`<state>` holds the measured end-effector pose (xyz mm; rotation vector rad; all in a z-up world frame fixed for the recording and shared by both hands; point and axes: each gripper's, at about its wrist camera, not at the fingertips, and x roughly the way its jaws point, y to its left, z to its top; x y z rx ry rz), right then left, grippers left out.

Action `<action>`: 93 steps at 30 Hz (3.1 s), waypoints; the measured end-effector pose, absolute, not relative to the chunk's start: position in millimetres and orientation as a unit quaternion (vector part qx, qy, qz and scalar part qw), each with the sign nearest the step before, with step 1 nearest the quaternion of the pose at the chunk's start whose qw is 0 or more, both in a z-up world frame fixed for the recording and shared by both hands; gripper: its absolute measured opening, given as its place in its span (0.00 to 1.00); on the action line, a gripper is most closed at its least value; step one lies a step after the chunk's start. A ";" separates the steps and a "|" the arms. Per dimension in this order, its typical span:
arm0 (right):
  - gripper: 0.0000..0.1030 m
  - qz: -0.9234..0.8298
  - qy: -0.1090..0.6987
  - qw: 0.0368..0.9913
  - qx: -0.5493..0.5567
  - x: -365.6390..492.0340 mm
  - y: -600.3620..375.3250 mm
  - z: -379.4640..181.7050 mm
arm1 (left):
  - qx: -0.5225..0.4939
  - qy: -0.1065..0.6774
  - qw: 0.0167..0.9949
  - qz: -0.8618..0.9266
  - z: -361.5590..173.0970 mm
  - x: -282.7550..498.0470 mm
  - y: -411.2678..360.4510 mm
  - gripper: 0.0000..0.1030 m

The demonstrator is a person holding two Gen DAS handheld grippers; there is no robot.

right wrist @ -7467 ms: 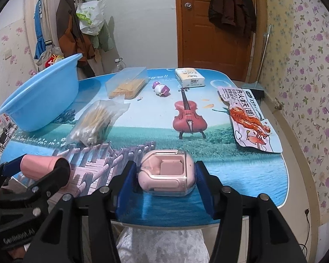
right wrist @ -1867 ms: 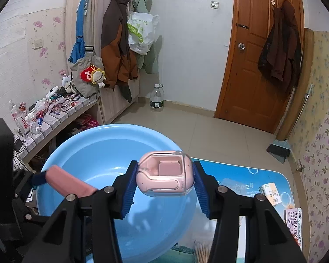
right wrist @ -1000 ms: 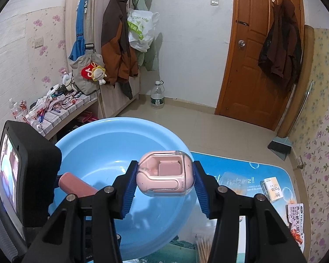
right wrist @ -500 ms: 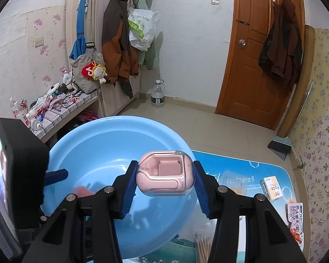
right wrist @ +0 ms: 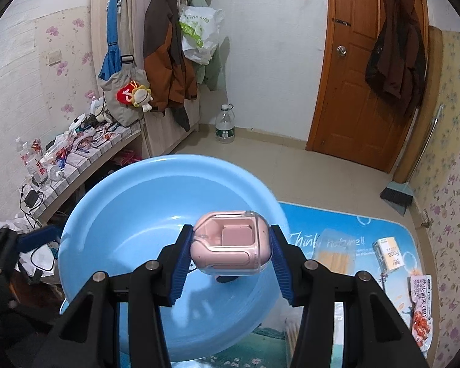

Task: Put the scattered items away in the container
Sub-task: 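Lower the pink case into the blue basin and open the right tool, then withdraw both tools from the basin back toward the table items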

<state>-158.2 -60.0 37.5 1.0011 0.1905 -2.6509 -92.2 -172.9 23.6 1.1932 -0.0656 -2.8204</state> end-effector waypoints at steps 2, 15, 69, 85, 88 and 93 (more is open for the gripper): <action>0.49 -0.918 0.065 0.157 0.358 -157.8 -64.3 33.6 | 0.376 -0.024 0.045 -0.925 29.7 -82.5 -177.5 1.00; 0.49 -0.894 0.089 0.186 0.399 -150.4 -100.1 2.7 | 0.356 -0.011 0.088 -0.930 28.7 -46.3 -201.8 1.00; 0.56 -0.894 0.095 0.178 0.401 -138.3 -98.5 14.1 | 0.354 0.030 0.094 -0.930 30.2 -40.4 -213.6 1.00; 0.76 -0.951 0.009 0.123 0.282 -36.7 59.1 119.6 | 0.286 0.017 0.068 -0.956 71.6 -6.5 -145.8 1.00; 0.86 -0.964 0.001 0.102 0.247 -2.1 103.6 119.7 | 0.265 0.015 0.058 -0.962 71.8 4.9 -129.5 1.00; 0.91 -0.973 -0.004 0.071 0.218 49.1 155.9 108.9 | 0.267 0.028 0.039 -0.963 60.4 15.6 -103.7 1.00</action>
